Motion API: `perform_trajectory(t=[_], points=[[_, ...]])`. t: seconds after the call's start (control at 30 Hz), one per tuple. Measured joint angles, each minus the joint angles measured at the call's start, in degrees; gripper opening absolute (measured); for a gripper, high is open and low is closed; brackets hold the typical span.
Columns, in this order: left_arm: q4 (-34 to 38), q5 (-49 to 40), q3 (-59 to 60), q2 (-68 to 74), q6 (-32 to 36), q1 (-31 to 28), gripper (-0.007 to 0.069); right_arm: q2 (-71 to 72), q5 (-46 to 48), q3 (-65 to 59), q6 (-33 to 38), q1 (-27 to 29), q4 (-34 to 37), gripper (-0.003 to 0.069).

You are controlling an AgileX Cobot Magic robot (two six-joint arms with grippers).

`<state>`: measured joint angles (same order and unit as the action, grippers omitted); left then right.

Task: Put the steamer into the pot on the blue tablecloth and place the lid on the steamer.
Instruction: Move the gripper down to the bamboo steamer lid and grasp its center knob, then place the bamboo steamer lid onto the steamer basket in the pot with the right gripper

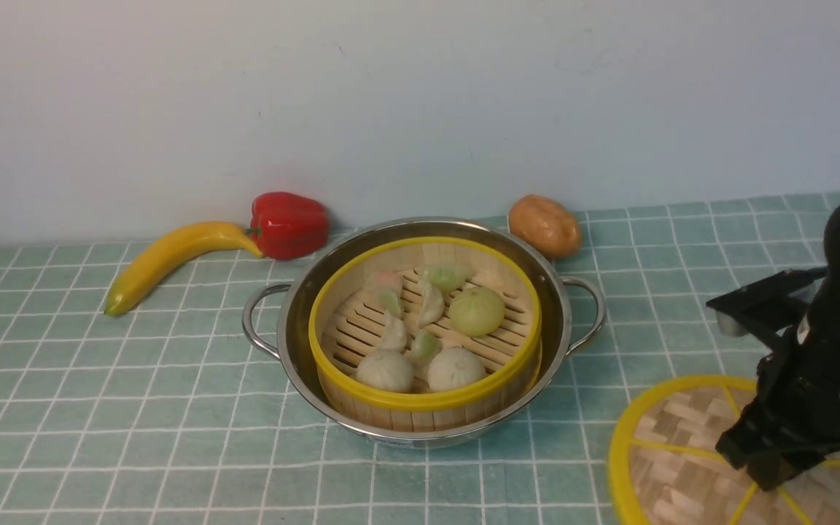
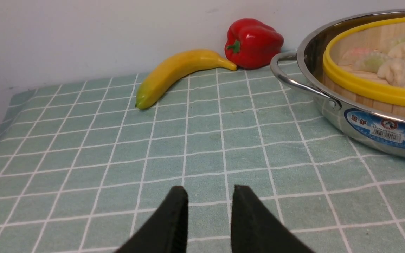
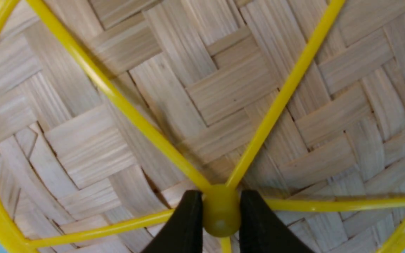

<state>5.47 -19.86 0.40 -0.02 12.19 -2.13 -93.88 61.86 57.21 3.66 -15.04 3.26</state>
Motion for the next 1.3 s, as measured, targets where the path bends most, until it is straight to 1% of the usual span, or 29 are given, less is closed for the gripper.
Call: perform_trajectory(t=[0.07, 0.13, 0.2, 0.23, 0.27, 0.33, 0.43, 0.5, 0.53, 0.6, 0.77, 0.8, 0.87, 1.07, 1.3], points=[[0.00, 0.00, 0.00, 0.00, 0.00, 0.00, 0.0183, 4.11, -0.65, 0.00, -3.66, 0.00, -2.60, 0.0148], [0.00, 0.00, 0.00, 0.00, 0.00, 0.00, 0.0189, 8.36, -1.48, 0.00, -4.71, 0.00, -4.34, 0.0148], [0.00, 0.00, 0.00, 0.00, 0.00, 0.00, 0.0190, 11.27, -2.38, 0.00, -4.04, 0.00, -3.92, 0.0148], [0.00, 0.00, 0.00, 0.00, 0.00, 0.00, 0.0190, 13.44, -3.61, 0.06, -1.36, 0.00, -1.52, 0.0148], [0.00, 0.00, 0.00, 0.00, 0.00, 0.00, 0.0190, 13.63, -3.83, 0.07, -0.91, 0.00, -1.10, 0.0148], [0.00, 0.00, 0.00, 0.00, 0.00, 0.00, 0.0192, 14.66, -4.04, 1.34, 5.82, -0.45, 5.06, 0.0148], [0.00, 0.00, 0.00, 0.00, 0.00, 0.00, 0.0201, 14.44, -4.25, 4.98, 9.99, -2.88, 7.37, 0.0148], [0.00, 0.00, 0.00, 0.00, 0.00, 0.00, 0.0202, 14.09, -4.73, 6.77, 10.78, -4.07, 7.37, 0.0148], [0.00, 0.00, 0.00, 0.00, 0.00, 0.00, 0.0202, 13.20, -6.50, 10.69, 12.20, -6.49, 7.31, 0.0148], [0.00, 0.00, 0.00, 0.00, 0.00, 0.00, 0.0202, 12.53, -7.58, 12.68, 12.97, -7.73, 7.27, 0.0148], [0.00, 0.00, 0.00, 0.00, 0.00, 0.00, 0.0211, 5.18, -9.72, 23.90, 19.17, -14.22, 8.34, 0.0148], [0.00, 0.00, 0.00, 0.00, 0.00, 0.00, 0.0213, 5.18, -9.72, 24.21, 19.17, -14.22, 8.34, 0.0148], [0.00, 0.00, 0.00, 0.00, 0.00, 0.00, 0.0221, 0.71, -9.72, 27.91, 20.47, -16.01, 8.91, 0.0148], [0.00, 0.00, 0.00, 0.00, 0.00, 0.00, 0.0223, -6.91, -10.27, 31.44, 21.54, -16.88, 8.96, 0.0148], [0.00, 0.00, 0.00, 0.00, 0.00, 0.00, 0.0241, -11.67, -14.71, 31.90, 24.98, -16.88, 9.10, 0.0148]])
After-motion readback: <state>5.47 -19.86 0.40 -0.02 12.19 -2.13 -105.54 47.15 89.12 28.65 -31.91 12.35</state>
